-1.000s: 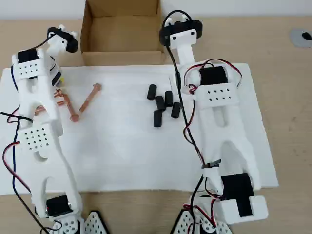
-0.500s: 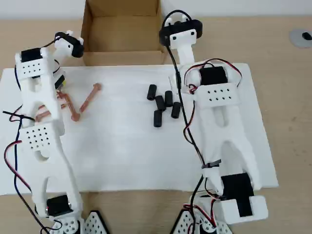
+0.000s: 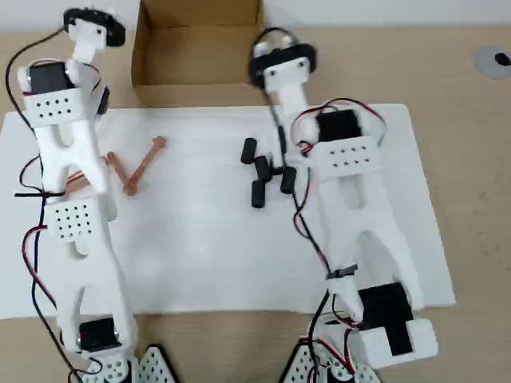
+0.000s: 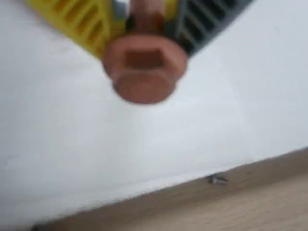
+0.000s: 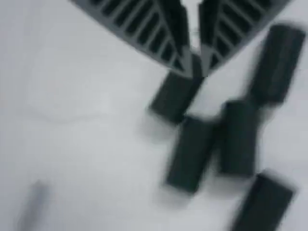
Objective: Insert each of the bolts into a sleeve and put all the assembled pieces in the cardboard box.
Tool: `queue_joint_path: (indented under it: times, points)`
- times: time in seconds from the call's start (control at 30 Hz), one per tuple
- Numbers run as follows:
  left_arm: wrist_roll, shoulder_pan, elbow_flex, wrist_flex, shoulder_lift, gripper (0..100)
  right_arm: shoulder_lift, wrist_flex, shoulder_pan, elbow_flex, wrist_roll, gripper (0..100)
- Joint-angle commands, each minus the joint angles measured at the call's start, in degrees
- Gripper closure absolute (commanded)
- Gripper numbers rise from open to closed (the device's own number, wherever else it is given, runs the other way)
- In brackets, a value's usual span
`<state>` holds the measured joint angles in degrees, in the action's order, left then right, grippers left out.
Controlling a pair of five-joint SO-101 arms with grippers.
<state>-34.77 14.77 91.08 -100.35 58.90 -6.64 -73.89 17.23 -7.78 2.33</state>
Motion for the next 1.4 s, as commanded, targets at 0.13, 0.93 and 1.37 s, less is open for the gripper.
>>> queue_joint_path:
  times: [0.13, 0.93, 1.37]
  points:
    - [13.36, 1.14, -10.55, -0.35, -20.44, 99, -0.04, -4.31, 7.52, 0.66, 0.00, 98.8]
    - [13.36, -6.59, -101.10, 15.12, -99.56, 99, 17.54, -2.02, 8.57, 1.10, 11.08, 82.9]
    - [13.45, -6.59, -120.79, 16.44, -122.51, 99, 17.63, 2.11, 8.57, 0.84, 11.87, 81.7]
